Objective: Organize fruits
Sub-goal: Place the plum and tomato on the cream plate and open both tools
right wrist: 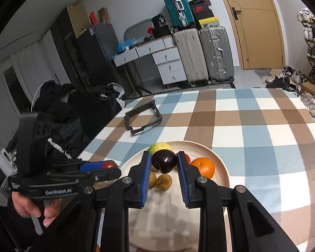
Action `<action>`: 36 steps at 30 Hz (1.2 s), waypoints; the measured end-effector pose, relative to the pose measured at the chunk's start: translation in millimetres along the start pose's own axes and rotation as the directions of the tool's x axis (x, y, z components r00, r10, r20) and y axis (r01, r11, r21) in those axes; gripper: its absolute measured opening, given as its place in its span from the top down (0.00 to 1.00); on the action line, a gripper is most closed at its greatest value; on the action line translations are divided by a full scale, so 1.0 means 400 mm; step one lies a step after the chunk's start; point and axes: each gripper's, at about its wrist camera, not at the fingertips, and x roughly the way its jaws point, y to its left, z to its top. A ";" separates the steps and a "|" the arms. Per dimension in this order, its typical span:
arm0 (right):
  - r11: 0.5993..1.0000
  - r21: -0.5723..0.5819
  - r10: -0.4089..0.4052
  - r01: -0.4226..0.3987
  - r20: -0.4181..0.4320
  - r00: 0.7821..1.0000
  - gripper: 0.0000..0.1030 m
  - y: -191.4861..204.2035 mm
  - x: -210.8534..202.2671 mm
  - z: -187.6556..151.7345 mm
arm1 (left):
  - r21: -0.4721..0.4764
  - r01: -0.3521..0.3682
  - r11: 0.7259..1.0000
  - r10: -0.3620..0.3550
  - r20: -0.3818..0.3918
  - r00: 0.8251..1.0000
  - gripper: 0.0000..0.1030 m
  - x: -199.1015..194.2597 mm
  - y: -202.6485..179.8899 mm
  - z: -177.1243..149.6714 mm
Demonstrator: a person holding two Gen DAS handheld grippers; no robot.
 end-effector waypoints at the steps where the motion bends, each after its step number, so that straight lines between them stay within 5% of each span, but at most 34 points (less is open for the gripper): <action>1: 1.000 -0.005 -0.006 0.006 -0.008 1.000 0.76 -0.001 0.015 0.001 | 0.003 0.000 1.000 0.000 -0.004 1.000 0.76 0.007 0.001 0.000; 14: 0.997 -0.063 -0.057 0.050 -0.116 0.992 0.76 -0.006 0.140 -0.030 | -0.019 0.019 1.000 -0.020 -0.053 0.998 0.76 0.066 0.022 -0.011; 25: 0.995 -0.069 -0.081 0.072 -0.129 0.988 0.75 -0.005 0.163 -0.032 | -0.012 0.024 1.000 -0.024 -0.056 0.998 0.76 0.074 0.018 -0.005; 32: 0.996 -0.060 -0.076 0.071 -0.092 0.993 0.60 -0.002 0.140 -0.024 | -0.032 0.025 0.999 -0.027 -0.045 0.999 0.76 0.043 0.013 0.005; 36: 0.997 -0.044 -0.067 0.065 -0.033 0.997 0.50 0.001 0.090 -0.017 | -0.014 -0.008 1.000 0.007 -0.016 1.000 0.63 -0.003 -0.005 0.007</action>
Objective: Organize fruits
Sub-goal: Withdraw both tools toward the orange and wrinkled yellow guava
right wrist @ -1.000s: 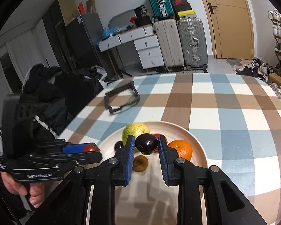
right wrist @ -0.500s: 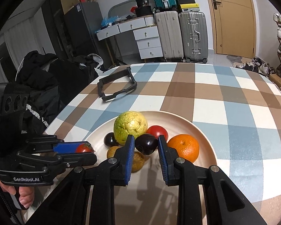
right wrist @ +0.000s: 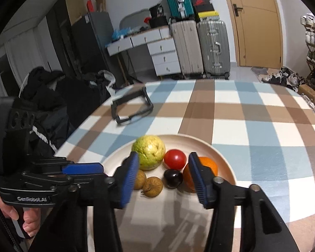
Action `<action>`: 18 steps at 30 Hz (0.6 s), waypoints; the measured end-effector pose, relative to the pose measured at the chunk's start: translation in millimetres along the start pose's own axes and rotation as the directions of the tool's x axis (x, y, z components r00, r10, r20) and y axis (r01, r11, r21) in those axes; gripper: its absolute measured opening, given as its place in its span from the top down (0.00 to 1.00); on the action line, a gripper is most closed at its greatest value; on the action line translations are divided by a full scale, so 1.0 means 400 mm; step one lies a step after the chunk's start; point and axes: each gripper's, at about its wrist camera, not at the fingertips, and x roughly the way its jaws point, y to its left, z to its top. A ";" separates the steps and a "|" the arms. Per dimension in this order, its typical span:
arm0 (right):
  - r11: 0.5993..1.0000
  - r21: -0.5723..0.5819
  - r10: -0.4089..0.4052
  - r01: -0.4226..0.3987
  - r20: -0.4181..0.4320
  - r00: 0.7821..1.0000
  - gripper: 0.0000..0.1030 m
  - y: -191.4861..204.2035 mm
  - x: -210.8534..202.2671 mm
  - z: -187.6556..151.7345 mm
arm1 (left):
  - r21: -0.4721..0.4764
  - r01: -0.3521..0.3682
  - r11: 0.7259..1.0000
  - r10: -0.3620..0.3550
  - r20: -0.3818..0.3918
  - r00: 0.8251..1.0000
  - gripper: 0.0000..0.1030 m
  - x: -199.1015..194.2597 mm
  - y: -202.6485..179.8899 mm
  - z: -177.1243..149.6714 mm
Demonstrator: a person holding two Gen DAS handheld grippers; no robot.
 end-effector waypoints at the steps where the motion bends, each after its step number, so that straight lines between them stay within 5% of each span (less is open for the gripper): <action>1: 1.000 -0.001 0.001 -0.001 0.017 1.000 0.50 0.001 -0.018 0.001 | -0.001 -0.009 1.000 0.009 0.007 1.000 0.61 -0.013 -0.004 -0.001; 5: 1.000 -0.007 -0.012 0.013 0.086 0.996 0.22 0.009 -0.104 -0.002 | -0.001 -0.019 1.000 0.019 0.036 0.999 0.59 -0.068 -0.023 -0.017; 12: 1.000 -0.014 -0.009 0.012 0.184 0.983 0.11 0.037 -0.258 -0.040 | 0.007 -0.129 0.992 0.127 0.131 0.983 0.40 -0.183 -0.066 -0.080; 18: 0.997 -0.079 0.023 -0.004 0.236 0.971 0.02 0.101 -0.374 -0.101 | -0.016 -0.153 0.988 0.153 0.182 0.971 0.23 -0.266 -0.092 -0.145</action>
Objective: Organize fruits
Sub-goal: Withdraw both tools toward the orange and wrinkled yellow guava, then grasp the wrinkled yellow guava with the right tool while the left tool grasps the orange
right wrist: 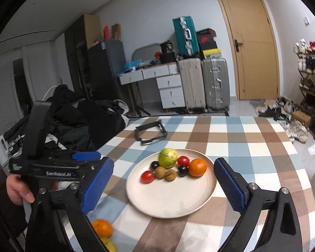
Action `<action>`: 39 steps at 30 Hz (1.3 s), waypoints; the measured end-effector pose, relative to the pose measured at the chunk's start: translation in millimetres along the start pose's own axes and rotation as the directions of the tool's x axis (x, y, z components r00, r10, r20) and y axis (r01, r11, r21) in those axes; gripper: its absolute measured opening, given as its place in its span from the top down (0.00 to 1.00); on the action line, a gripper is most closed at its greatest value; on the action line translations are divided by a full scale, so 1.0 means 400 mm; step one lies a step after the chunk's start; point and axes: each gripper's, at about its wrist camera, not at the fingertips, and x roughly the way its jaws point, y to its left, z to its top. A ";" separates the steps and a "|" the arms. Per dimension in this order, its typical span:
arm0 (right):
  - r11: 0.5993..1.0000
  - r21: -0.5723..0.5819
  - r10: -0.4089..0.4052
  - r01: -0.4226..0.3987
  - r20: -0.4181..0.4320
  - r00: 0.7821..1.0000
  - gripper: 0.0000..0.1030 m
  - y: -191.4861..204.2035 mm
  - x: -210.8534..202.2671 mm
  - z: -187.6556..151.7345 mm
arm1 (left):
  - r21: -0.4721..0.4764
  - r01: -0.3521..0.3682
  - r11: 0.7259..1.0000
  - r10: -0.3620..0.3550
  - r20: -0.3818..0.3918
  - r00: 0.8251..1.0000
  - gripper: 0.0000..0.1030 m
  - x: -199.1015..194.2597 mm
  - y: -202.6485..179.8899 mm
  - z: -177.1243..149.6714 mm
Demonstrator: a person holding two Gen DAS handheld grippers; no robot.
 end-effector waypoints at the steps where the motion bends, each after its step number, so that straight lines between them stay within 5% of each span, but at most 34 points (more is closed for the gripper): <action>1: 1.000 -0.006 0.003 -0.003 0.004 1.000 0.02 0.012 -0.015 -0.005 | -0.003 -0.004 1.000 0.004 0.008 1.000 0.21 -0.014 -0.002 -0.009; 18: 0.997 -0.036 0.065 -0.071 -0.142 0.988 0.00 0.139 -0.098 -0.173 | -0.038 -0.069 0.997 0.068 -0.009 0.998 0.04 -0.108 0.002 -0.211; 27: 0.992 0.047 0.125 -0.116 -0.299 0.946 0.00 0.166 -0.026 -0.285 | -0.072 -0.131 0.989 0.131 -0.005 0.991 0.01 -0.144 0.057 -0.261; 35: 0.982 0.106 0.184 -0.157 -0.327 0.927 0.01 0.185 0.025 -0.311 | -0.099 -0.118 0.988 0.115 -0.033 0.993 0.01 -0.149 0.094 -0.276; 37: 0.983 0.098 0.176 -0.152 -0.330 0.927 0.04 0.191 0.030 -0.310 | -0.090 -0.115 0.989 0.112 -0.033 0.993 0.01 -0.147 0.089 -0.278; 39: 0.983 0.096 0.179 -0.155 -0.342 0.923 0.20 0.196 0.038 -0.312 | -0.079 -0.109 0.991 0.107 -0.036 0.994 0.01 -0.144 0.082 -0.280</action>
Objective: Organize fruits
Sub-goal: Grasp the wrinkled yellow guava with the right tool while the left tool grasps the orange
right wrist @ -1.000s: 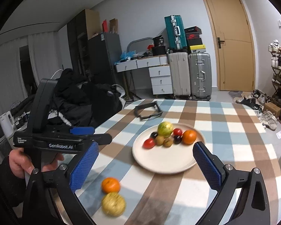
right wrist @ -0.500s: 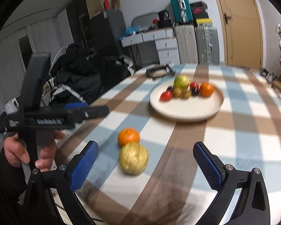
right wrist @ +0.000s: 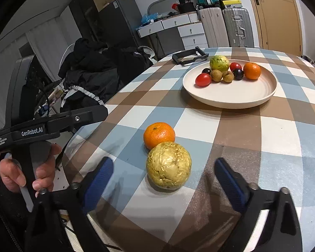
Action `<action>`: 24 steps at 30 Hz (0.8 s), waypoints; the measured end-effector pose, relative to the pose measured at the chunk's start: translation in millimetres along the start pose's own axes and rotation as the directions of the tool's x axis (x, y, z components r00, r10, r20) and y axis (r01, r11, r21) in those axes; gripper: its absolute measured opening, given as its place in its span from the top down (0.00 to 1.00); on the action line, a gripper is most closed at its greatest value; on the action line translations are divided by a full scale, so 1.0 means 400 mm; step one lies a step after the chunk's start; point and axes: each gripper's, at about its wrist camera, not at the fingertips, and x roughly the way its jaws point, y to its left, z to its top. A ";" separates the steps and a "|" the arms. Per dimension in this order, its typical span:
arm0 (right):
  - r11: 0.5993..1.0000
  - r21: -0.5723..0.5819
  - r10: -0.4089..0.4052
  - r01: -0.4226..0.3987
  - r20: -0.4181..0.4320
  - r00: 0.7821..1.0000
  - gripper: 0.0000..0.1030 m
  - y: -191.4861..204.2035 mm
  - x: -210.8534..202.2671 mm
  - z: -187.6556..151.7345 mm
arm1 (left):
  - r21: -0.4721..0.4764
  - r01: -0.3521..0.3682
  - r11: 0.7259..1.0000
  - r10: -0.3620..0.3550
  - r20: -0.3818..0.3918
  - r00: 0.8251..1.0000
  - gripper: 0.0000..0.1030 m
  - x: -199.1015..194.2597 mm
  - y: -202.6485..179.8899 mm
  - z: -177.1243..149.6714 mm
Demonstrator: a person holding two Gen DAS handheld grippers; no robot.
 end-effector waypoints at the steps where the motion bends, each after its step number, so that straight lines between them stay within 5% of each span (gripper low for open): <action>1: 1.000 0.000 0.003 -0.003 -0.010 1.000 0.24 0.001 0.004 0.002 | 0.004 0.001 1.000 -0.001 -0.001 1.000 0.01 0.001 -0.005 0.000; 6: 1.000 0.016 -0.016 0.017 -0.047 0.999 0.54 -0.009 0.025 0.004 | 0.027 0.003 1.000 -0.002 -0.016 1.000 0.01 0.011 -0.024 0.000; 19: 0.998 0.056 -0.027 0.025 0.027 0.999 0.55 -0.065 -0.044 -0.012 | 0.103 0.087 0.991 -0.078 -0.092 0.993 0.01 0.063 -0.090 0.015; 24: 0.993 0.094 -0.072 0.067 0.057 0.996 0.55 -0.108 -0.082 -0.014 | 0.176 0.064 0.982 -0.045 -0.112 0.993 0.01 0.104 -0.139 0.023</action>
